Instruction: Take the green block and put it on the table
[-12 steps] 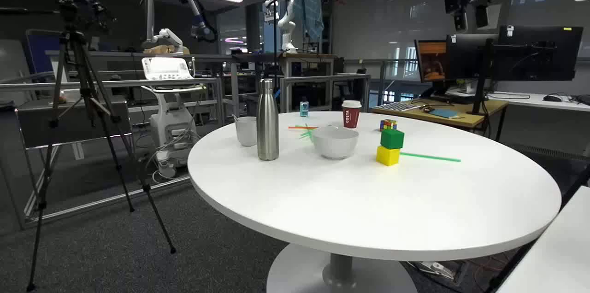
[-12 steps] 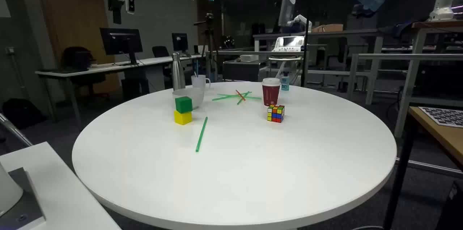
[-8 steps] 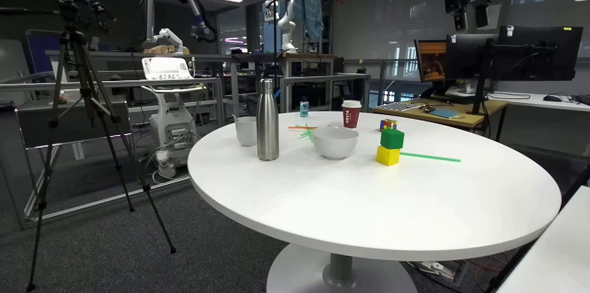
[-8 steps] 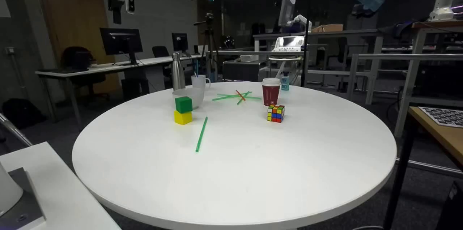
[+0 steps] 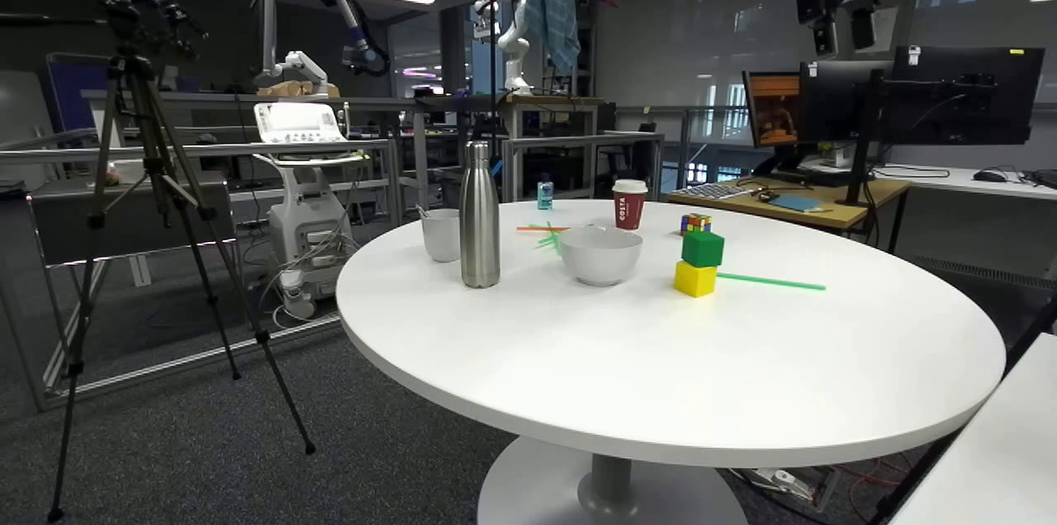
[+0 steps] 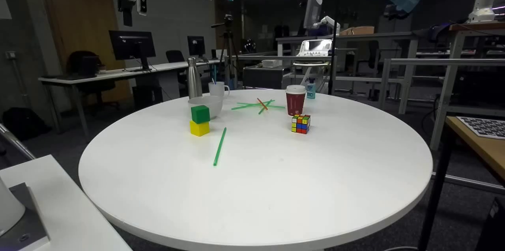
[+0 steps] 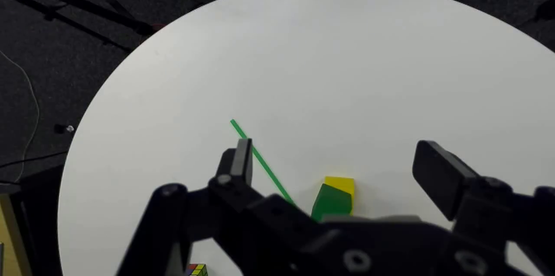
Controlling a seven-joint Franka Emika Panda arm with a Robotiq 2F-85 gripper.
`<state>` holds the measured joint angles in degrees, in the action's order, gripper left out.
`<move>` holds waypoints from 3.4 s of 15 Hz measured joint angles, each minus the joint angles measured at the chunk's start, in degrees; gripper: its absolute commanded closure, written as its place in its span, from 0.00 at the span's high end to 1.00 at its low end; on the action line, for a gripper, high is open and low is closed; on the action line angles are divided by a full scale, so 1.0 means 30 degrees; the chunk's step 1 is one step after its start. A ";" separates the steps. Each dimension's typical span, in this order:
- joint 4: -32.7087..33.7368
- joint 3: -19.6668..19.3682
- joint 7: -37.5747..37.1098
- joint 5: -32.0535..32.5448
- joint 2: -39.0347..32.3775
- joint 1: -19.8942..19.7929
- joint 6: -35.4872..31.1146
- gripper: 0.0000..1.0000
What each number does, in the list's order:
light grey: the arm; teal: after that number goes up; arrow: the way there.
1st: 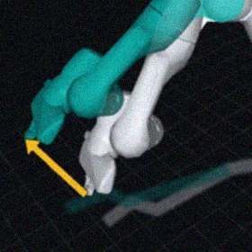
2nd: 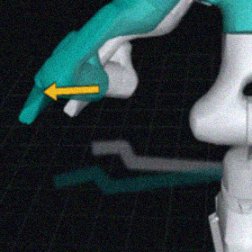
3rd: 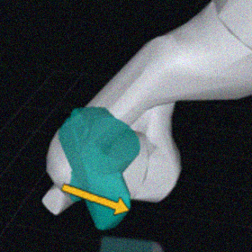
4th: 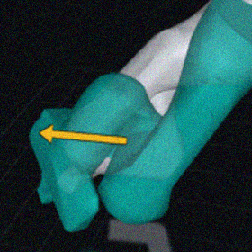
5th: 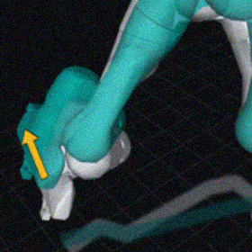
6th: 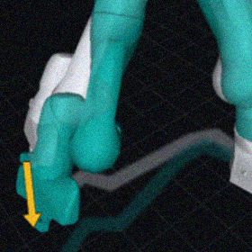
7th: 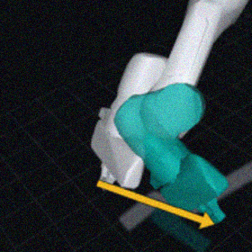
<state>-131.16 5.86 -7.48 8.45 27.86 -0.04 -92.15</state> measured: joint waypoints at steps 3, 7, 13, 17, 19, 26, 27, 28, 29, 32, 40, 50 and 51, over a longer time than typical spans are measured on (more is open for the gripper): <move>0.0000 0.0000 0.0000 0.0000 0.0000 0.0000 0.0000 1.00; 0.0000 0.0000 0.0000 0.0000 0.0000 0.0000 0.0000 1.00; 0.0000 0.0000 0.0000 0.0000 0.0000 0.0000 0.0000 1.00; 0.0000 0.0000 0.0000 0.0000 0.0000 0.0000 0.0000 1.00; 0.0000 0.0000 0.0000 0.0000 0.0000 0.0000 0.0000 1.00; 0.0000 -0.0001 0.0000 0.0000 -0.0001 0.0009 0.0000 1.00; -0.0017 -0.0002 -0.0074 0.0000 -0.0001 0.0012 -0.0175 1.00; -0.0072 -0.0002 -0.0220 0.0001 -0.0014 0.0011 -0.0614 1.00; -0.0189 -0.0003 -0.0365 0.0001 -0.0051 0.0009 -0.1335 1.00; -0.0740 -0.0073 -0.0630 -0.0002 -0.0332 0.0005 -0.3897 1.00; -0.1293 -0.0495 -0.0627 -0.0191 -0.2522 0.0002 -0.9786 1.00; -0.1141 -0.1156 -0.1954 -0.0641 -0.4978 -0.0097 -1.3229 1.00; -0.1099 -0.1156 -0.2437 -0.0640 -0.5180 -0.0125 -1.3305 1.00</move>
<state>-134.46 2.39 -14.79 6.53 12.32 -0.41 -132.07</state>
